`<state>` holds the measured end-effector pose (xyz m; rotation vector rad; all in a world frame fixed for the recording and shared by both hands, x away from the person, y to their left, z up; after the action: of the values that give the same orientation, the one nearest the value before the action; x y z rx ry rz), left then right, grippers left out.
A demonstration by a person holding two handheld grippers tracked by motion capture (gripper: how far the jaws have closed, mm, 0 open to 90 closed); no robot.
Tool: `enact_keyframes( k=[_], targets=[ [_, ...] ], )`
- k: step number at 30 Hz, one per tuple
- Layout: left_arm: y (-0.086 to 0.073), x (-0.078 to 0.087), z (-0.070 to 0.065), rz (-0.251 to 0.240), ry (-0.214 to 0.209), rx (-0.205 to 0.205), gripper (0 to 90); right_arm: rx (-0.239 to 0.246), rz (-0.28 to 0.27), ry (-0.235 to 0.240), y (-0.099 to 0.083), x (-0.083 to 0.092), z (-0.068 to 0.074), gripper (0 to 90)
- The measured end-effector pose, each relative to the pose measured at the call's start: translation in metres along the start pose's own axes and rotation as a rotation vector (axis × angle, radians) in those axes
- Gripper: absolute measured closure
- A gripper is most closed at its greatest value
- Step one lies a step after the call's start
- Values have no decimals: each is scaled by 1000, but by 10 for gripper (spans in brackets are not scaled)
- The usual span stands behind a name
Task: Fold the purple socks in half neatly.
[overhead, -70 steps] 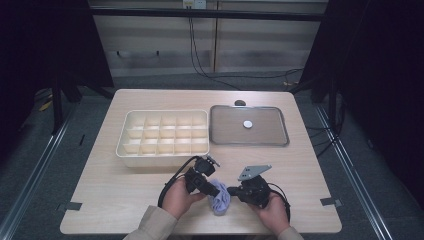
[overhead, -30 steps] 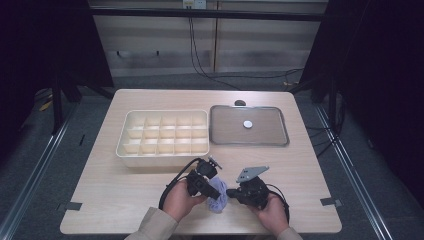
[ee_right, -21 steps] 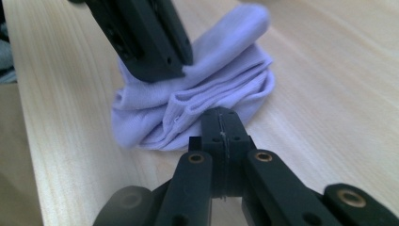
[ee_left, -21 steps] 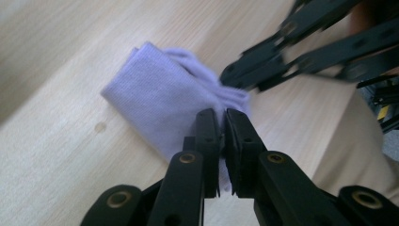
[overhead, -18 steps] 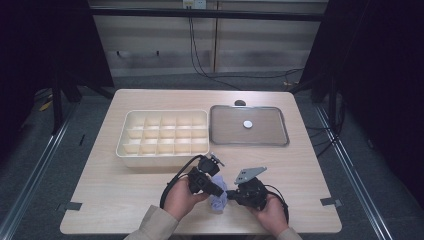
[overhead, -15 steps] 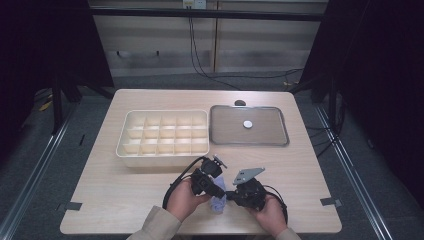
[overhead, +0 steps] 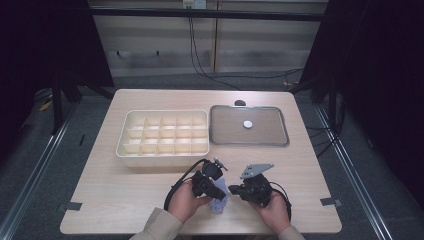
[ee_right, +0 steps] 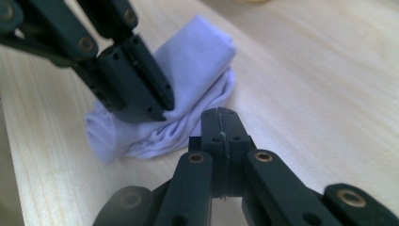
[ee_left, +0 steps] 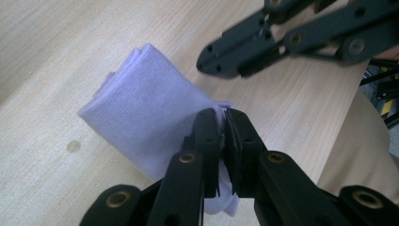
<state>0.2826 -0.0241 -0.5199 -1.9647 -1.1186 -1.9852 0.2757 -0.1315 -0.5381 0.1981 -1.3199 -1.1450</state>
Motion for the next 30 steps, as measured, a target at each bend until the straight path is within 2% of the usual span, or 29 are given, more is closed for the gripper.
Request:
enact_keyframes(
  k=[7,13,19,24,25,28,30],
  targets=[
    [-2,0,-1,-30,17,-17,841,-9,-57,-10,9,7,-5,900],
    [-4,1,-2,-47,29,-34,841,-3,-97,13,21,7,-1,900],
    [-4,1,-1,-54,22,-25,840,13,-106,21,29,6,2,900],
    [-4,2,-2,-51,25,-34,840,15,-114,43,36,2,4,900],
    [-4,1,-2,-54,24,-22,840,16,-112,46,37,1,5,900],
    [-3,1,-2,-52,19,-26,840,25,-104,54,39,-6,5,900],
    [-4,1,-2,-54,24,-31,840,22,-80,51,38,-12,4,900]
  ],
)
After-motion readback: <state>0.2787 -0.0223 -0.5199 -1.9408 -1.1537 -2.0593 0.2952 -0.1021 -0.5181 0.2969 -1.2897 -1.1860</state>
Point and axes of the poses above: each handheld gripper's, and its own axes: x roughly backward along the jaws, y roughly out of its top, z roughly to its left, the point moved 7 cm from there along -x, roughly forward along the jaws, and after that the axes turned 14 degrees about y, right-handed, at the moved point
